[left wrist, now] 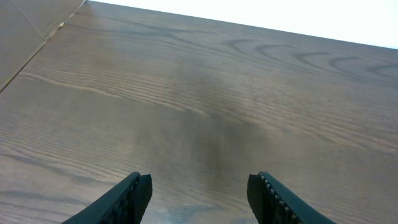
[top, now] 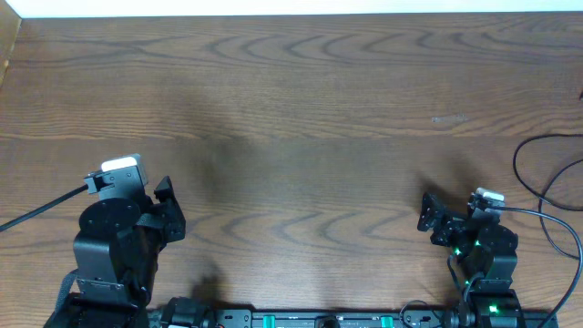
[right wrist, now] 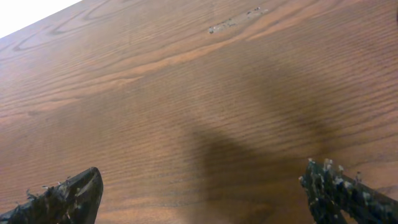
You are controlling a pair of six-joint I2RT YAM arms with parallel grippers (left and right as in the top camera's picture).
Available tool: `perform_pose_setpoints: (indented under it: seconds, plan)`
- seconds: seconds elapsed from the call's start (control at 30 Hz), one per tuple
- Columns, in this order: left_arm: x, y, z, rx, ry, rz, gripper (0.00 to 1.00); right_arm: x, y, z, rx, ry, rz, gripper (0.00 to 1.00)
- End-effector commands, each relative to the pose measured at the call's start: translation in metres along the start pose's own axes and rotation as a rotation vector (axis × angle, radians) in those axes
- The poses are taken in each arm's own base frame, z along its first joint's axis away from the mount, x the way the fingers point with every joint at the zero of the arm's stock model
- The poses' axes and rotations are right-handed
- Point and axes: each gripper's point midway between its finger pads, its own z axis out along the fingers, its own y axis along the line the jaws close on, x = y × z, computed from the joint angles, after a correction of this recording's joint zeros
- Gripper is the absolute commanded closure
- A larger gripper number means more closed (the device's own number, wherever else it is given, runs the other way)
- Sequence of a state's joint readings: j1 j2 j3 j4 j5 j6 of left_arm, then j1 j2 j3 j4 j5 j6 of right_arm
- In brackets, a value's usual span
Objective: Untangle cables
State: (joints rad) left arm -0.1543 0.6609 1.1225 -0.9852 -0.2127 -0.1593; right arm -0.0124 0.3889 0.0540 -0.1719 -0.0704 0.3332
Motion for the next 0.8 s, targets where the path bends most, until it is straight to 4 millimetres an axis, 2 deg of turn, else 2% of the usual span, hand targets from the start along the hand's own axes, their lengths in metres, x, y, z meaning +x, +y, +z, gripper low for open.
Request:
perform_pose_setpoints:
  seconds: [0.0,0.33,0.77]
  plan:
    - [-0.002,0.002,-0.002,-0.01,-0.01,0.009,0.45,0.002,-0.002,0.0,0.009,0.004,0.008,0.01]
    - [-0.002,0.002,-0.002,-0.01,-0.011,0.009,0.45,0.0,-0.001,0.0,0.006,-0.007,0.008,0.01]
    - [-0.007,0.001,-0.002,-0.005,-0.028,0.004,0.45,-0.056,0.021,-0.03,-0.093,-0.284,-0.011,0.01]
